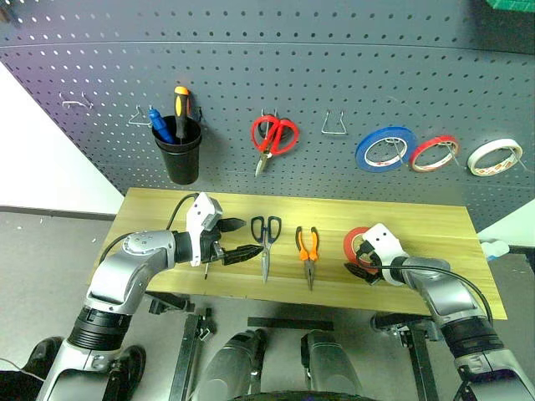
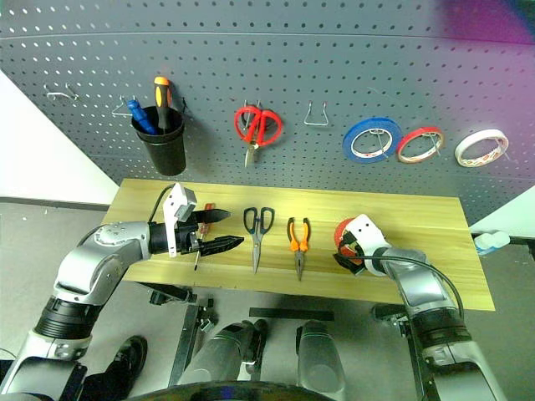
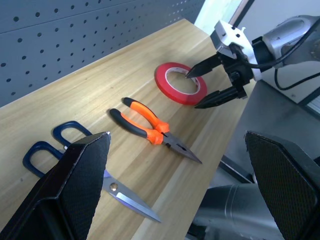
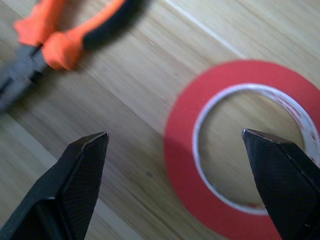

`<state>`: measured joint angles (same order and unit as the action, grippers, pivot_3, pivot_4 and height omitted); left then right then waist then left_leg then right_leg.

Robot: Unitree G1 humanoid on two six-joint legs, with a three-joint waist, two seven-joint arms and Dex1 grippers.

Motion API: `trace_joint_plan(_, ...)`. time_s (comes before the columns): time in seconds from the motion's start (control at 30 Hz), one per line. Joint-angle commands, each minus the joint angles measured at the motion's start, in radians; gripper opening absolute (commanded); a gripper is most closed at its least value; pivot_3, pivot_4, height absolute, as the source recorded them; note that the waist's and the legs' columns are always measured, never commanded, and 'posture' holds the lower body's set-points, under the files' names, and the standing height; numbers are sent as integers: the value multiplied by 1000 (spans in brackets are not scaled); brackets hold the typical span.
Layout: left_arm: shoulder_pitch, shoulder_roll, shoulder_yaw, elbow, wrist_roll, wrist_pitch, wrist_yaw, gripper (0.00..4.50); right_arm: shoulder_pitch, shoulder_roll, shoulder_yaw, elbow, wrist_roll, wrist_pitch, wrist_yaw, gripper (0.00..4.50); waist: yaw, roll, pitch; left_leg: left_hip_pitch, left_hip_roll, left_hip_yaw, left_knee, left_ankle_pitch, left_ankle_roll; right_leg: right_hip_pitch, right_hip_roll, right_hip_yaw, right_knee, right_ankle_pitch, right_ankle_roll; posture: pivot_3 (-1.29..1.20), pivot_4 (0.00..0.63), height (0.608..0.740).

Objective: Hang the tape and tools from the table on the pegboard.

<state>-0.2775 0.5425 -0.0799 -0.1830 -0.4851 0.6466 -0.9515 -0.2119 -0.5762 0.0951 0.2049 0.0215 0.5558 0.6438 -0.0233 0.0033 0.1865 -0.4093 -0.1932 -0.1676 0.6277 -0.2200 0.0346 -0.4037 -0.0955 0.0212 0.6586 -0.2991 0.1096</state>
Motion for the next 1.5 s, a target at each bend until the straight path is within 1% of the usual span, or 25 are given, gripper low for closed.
trace_joint_plan(0.03, 11, 38, 32, -87, -47, -5, -42, 4484, -16, -15, -7, 2, -3, 27, 3, 4500, 3, 0, 3, 0, 0, 0, 0, 0, 0, 0, 0, 0, 0, 0, 0, -91, 224, 740)
trace_joint_plan(0.3, 4, 74, 59, -118, -61, -35, -56, 4484, -40, -7, 3, 1, -2, 94, 14, 4500, 6, -1, 6, 0, 0, 1, 0, 0, 0, 0, 0, 0, 0, 0, 0, -87, 210, 740)
trace_joint_plan(0.5, 13, 113, 107, -142, -106, -35, -92, 4484, -66, 3, 1, 32, 4, 118, 15, 4500, 7, -2, 7, 0, 0, 1, -1, 0, 0, -1, 0, 0, 0, 0, 0, -78, 208, 740)
trace_joint_plan(0.63, 39, 153, 115, -152, -108, -47, -117, 4500, -70, 9, 8, 52, 6, 119, 23, 3619, 6, -2, 8, 0, 0, 1, -1, 0, 0, -1, 0, 0, -1, 0, 0, -71, 210, 740)
trace_joint_plan(0.8, 69, 181, 105, -171, -96, -71, -138, 4500, -70, 8, 33, 68, -10, 100, 30, 1868, 8, -2, 10, 0, 0, 1, -2, 0, 0, -1, 0, 0, -1, 0, 0, -70, 211, 740)
trace_joint_plan(0.93, 75, 184, 104, -176, -96, -78, -139, 4500, -59, 1, 46, 59, -15, 84, 41, 626, 9, -3, 11, 0, 0, 1, -2, -1, -2, -1, 0, 0, -1, 0, 0, -70, 214, 740)
trace_joint_plan(1.0, 74, 184, 103, -177, -99, -76, -138, 4500, -56, 1, 47, 52, -17, 85, 41, 459, 6, -3, 11, 0, 0, 1, -2, -1, -2, -1, 0, 0, -1, 0, 0, -70, 214, 740)
trace_joint_plan(1.03, 74, 184, 102, -177, -98, -77, -137, 4500, -59, 2, 44, 57, -21, 85, 30, 220, 6, -4, 11, 0, 0, 1, -2, -1, -2, -1, 0, 0, -1, 0, 0, -71, 216, 740)
trace_joint_plan(1.3, 71, 178, 99, -165, -103, -69, -127, 4500, -69, 7, 31, 70, -19, 85, 32, 220, 6, -5, 12, 0, 0, 1, -2, -1, -3, -1, 0, 0, -1, 0, 0, -70, 215, 740)
trace_joint_plan(1.33, 73, 177, 97, -165, -102, -70, -126, 4500, -71, 9, 27, 73, -17, 90, 29, 593, 6, -5, 12, 0, 0, 1, -2, -1, -3, -1, 0, 0, -1, 0, 0, -70, 215, 740)
trace_joint_plan(1.43, 80, 176, 94, -173, -103, -70, -123, 4500, -72, 13, 22, 72, -13, 93, 27, 1351, 7, -5, 13, 0, 0, 1, -2, -2, -3, -1, 0, 1, -1, 0, 0, -70, 215, 740)
trace_joint_plan(1.47, 81, 176, 95, -174, -104, -69, -123, 4500, -73, 16, 19, 70, -10, 98, 27, 1797, 7, -5, 13, 0, 0, 1, -2, -2, -3, -1, 0, 0, -2, 0, 0, -70, 215, 740)
trace_joint_plan(1.5, 80, 175, 96, -173, -106, -67, -122, 4500, -73, 17, 17, 70, -9, 101, 25, 2105, 7, -5, 13, 0, 0, 1, -2, -2, -3, -1, 0, 0, -2, 0, 0, -72, 213, 740)
